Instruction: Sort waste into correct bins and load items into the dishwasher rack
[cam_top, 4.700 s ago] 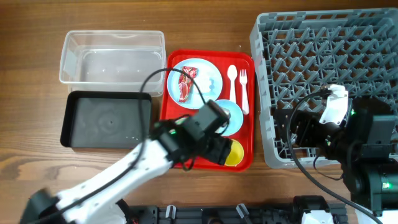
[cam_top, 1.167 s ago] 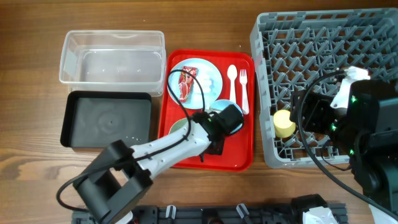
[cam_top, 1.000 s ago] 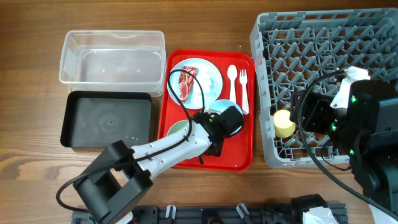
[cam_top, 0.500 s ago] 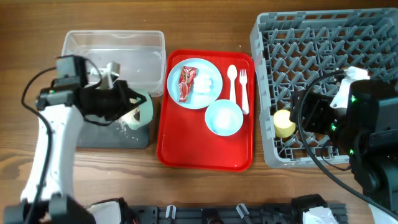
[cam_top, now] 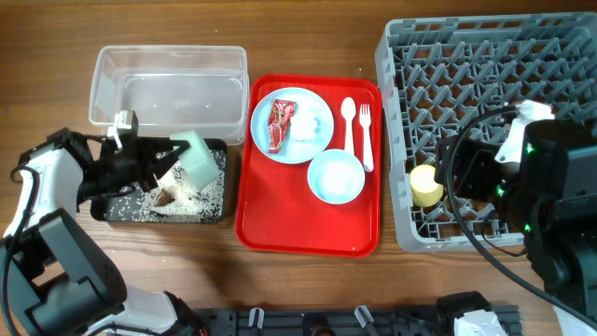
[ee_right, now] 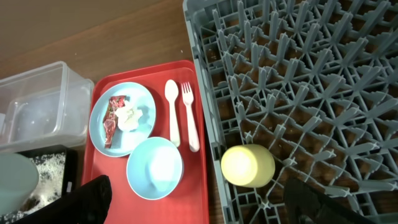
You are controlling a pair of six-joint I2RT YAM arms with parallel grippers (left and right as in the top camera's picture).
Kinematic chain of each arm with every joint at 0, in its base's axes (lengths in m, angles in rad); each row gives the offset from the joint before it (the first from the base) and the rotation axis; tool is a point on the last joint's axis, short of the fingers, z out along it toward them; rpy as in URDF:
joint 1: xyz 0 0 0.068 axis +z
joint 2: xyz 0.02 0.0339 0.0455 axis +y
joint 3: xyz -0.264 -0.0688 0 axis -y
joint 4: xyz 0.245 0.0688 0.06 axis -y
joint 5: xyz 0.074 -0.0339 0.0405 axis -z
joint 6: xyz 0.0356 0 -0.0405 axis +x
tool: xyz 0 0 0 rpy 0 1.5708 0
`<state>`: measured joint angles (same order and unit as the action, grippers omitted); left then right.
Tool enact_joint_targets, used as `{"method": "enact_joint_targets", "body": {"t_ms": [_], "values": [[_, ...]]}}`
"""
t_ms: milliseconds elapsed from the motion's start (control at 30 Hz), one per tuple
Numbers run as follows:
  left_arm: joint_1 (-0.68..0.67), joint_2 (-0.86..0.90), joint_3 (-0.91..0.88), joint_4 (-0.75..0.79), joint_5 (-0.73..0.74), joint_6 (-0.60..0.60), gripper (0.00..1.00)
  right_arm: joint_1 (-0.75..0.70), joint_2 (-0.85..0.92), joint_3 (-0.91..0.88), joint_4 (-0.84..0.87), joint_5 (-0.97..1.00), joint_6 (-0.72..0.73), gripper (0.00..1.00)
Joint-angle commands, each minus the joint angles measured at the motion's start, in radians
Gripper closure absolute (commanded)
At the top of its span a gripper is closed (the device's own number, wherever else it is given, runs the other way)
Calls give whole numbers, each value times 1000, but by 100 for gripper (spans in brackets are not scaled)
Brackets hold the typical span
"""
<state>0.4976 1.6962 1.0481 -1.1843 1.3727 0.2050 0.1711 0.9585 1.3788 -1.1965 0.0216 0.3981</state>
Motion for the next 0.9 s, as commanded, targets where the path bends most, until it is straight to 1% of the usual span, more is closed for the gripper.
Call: {"method": "enact_joint_targets", "body": {"t_ms": [0, 33, 67, 100, 133, 167, 200, 233, 267, 300, 333, 367, 400, 433, 467, 533, 567, 633, 667, 700, 733, 800, 867], "values": [[5, 4, -3, -45, 44, 102, 96, 0, 2, 9, 0, -16, -5, 11], [2, -3, -3, -79, 86, 182, 96, 0, 2, 9, -1, -16, -5, 11], [2, -6, -3, -49, 70, 237, 96, 0, 2, 9, -1, -16, -5, 10], [5, -5, -3, -55, 70, 185, 96, 0, 2, 9, 1, -16, -5, 11], [4, -8, -3, -27, 54, 214, 96, 0, 2, 9, -1, -16, -5, 11], [5, -7, -3, 2, 27, 158, 96, 0, 2, 9, -1, -16, -5, 11], [4, -6, -3, -19, 52, 133, 96, 0, 2, 9, -2, -16, -5, 10], [2, -13, -3, -13, 63, 207, 96, 0, 2, 9, -2, -16, -5, 10], [5, -13, -3, 37, 31, 189, 96, 0, 2, 9, -1, -16, -5, 10], [16, -13, -3, 52, 39, 47, 96, 0, 2, 9, 3, -16, -5, 10], [15, -16, -3, 55, 60, 70, 96, 0, 2, 9, 3, -16, -5, 10], [19, -14, -3, 102, 47, 44, 96, 0, 2, 9, 2, -16, -5, 10], [24, -14, -3, 107, 61, -34, 96, 0, 2, 9, 0, -17, -5, 10], [13, -22, -3, 63, 66, -32, 96, 0, 2, 9, -6, -17, -5, 10], [-11, -34, -3, 5, 47, 0, 96, 0, 2, 9, -13, -16, -5, 10], [-82, -81, -3, -20, -10, 15, 96, 0, 2, 9, -16, -16, -4, 10], [-133, -116, -2, -16, -65, -10, 96, 0, 2, 9, -12, -16, -4, 10], [-265, -199, -3, 55, -300, -190, 96, 0, 2, 9, -13, -16, -4, 10], [-356, -246, -3, 112, -454, -305, 96, 0, 2, 9, -12, -16, -4, 10], [-424, -272, -3, 147, -546, -363, 96, 0, 2, 9, -11, -16, -4, 10], [-523, -298, -3, 189, -675, -442, 96, 0, 2, 9, -10, -16, -3, 10], [-755, -300, -3, 242, -982, -595, 96, 0, 2, 9, -11, -16, -3, 10], [-943, -270, -3, 301, -1189, -682, 96, 0, 2, 8, -11, -16, -3, 10]]}}
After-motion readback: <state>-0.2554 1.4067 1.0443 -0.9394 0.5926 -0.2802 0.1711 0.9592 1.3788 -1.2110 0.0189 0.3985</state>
